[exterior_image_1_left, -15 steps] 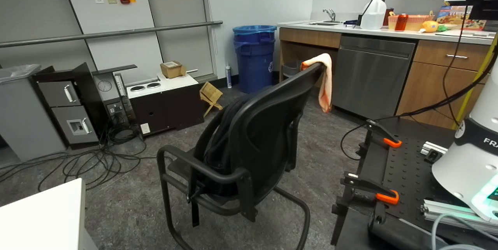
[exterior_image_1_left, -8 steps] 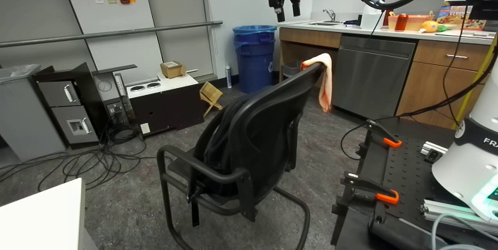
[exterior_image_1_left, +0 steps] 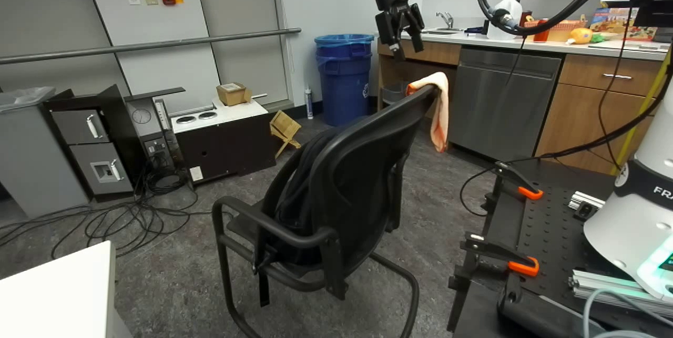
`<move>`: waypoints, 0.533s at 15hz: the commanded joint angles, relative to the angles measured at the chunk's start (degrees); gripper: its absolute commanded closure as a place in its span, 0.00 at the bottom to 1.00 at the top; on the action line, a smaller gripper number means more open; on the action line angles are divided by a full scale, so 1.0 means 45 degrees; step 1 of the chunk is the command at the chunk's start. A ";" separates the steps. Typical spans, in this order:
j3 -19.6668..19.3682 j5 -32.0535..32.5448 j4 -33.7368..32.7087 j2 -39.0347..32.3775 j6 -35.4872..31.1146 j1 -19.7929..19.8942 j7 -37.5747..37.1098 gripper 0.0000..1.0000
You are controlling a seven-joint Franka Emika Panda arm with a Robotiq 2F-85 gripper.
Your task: Remove the peach sweatshirt and cloth from the backrest of the chair and place them on the seat
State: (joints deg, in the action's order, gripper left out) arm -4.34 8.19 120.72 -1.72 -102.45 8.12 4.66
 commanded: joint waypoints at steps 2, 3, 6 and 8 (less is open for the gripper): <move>-0.0207 0.0261 0.0252 -0.0242 0.0585 -0.0112 0.0093 0.00; -0.0209 0.0285 0.0288 -0.0314 0.0612 -0.0115 0.0089 0.00; -0.0190 0.0366 0.0320 -0.0580 0.0403 -0.0145 0.0060 0.00; -0.0157 0.0394 0.0356 -0.0737 0.0259 -0.0181 0.0000 0.00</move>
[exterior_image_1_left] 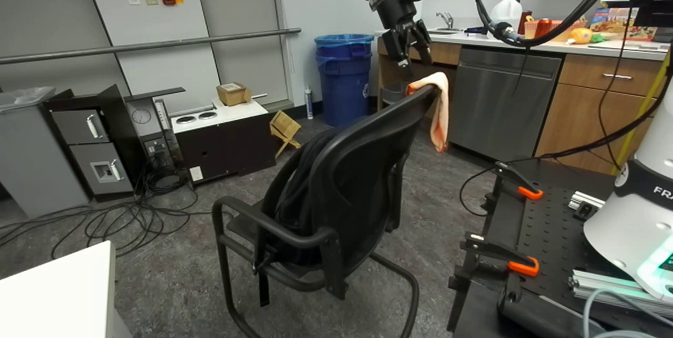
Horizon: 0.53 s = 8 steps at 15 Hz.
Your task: Remove the peach sweatshirt and cloth from the backrest of the chair and place them on the seat
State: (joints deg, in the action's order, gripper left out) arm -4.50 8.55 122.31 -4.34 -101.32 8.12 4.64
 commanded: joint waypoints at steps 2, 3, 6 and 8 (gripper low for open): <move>-0.0102 0.0294 0.0015 -0.0327 -0.0041 -0.0205 -0.0056 0.00; -0.0097 0.0330 0.0030 -0.0418 -0.0091 -0.0220 -0.0103 0.00; -0.0097 0.0417 0.0026 -0.0659 -0.0146 -0.0259 -0.0179 0.07; -0.0103 0.0474 0.0004 -0.0777 -0.0163 -0.0274 -0.0192 0.35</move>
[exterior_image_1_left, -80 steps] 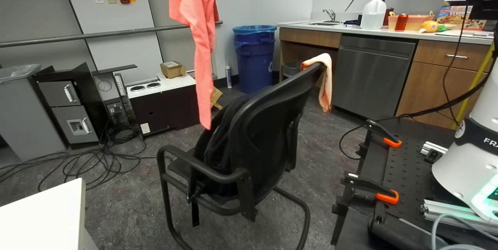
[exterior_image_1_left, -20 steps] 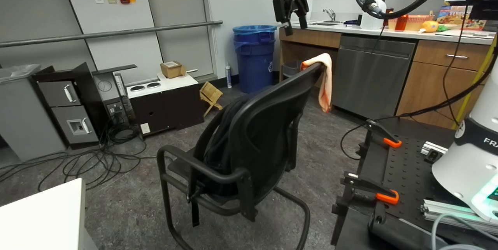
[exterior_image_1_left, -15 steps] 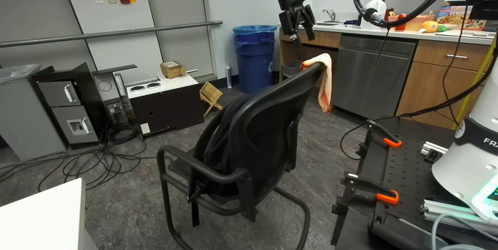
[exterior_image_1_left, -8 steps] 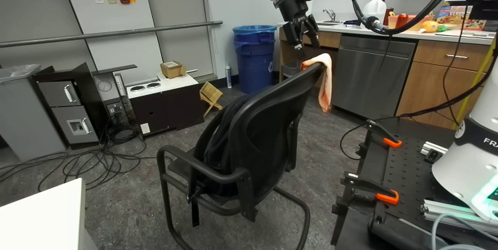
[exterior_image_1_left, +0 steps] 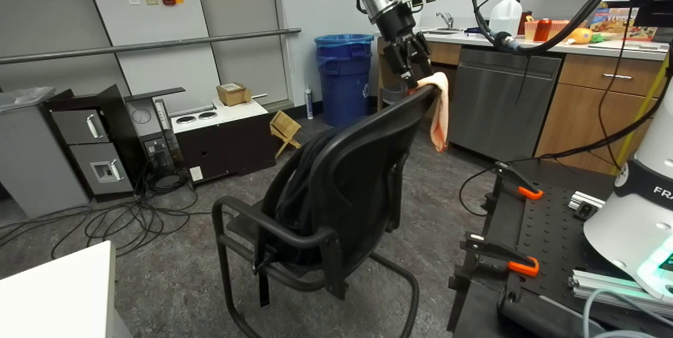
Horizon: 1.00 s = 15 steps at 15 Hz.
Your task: Remove the peach sweatshirt and cloth from the backrest of the chair and place them on the seat
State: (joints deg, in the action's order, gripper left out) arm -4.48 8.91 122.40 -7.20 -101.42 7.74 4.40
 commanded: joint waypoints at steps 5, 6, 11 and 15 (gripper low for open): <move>-0.0125 0.0688 -0.0135 -0.0185 -0.0150 -0.0172 -0.0142 0.73; -0.0130 0.0717 -0.0173 -0.0178 -0.0154 -0.0165 -0.0150 0.80; -0.0096 0.0755 -0.0243 0.0054 -0.0534 -0.0209 -0.0358 1.00; -0.0013 0.0635 -0.0567 0.0591 -0.1974 -0.0330 -0.0875 0.99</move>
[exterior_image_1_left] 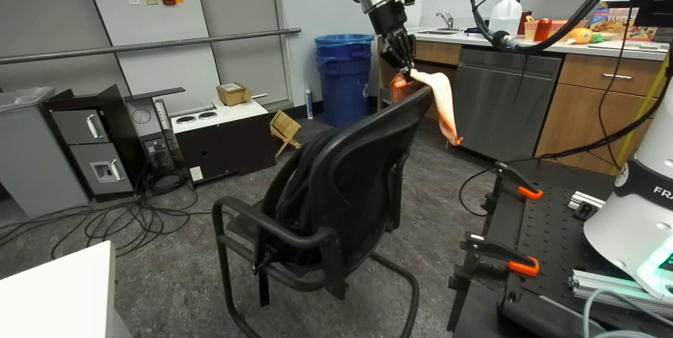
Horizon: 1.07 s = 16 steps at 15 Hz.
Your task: Remove the peach sweatshirt and cloth from the backrest of the chair and place them on the seat
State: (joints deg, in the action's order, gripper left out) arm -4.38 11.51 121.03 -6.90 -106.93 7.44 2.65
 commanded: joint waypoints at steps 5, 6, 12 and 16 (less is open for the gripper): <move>0.0040 -0.0449 -0.1629 0.0729 -0.2179 -0.0460 -0.1466 0.99; 0.0050 -0.0507 -0.1942 0.0685 -0.2535 -0.0491 -0.1709 0.99; -0.0038 -0.0003 -0.3724 0.0338 -0.4790 -0.0591 -0.3185 0.99; -0.0074 0.0433 -0.4193 0.0017 -0.5866 -0.0687 -0.4347 0.69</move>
State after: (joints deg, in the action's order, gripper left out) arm -4.01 11.60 105.20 -4.65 -131.15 5.07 -13.20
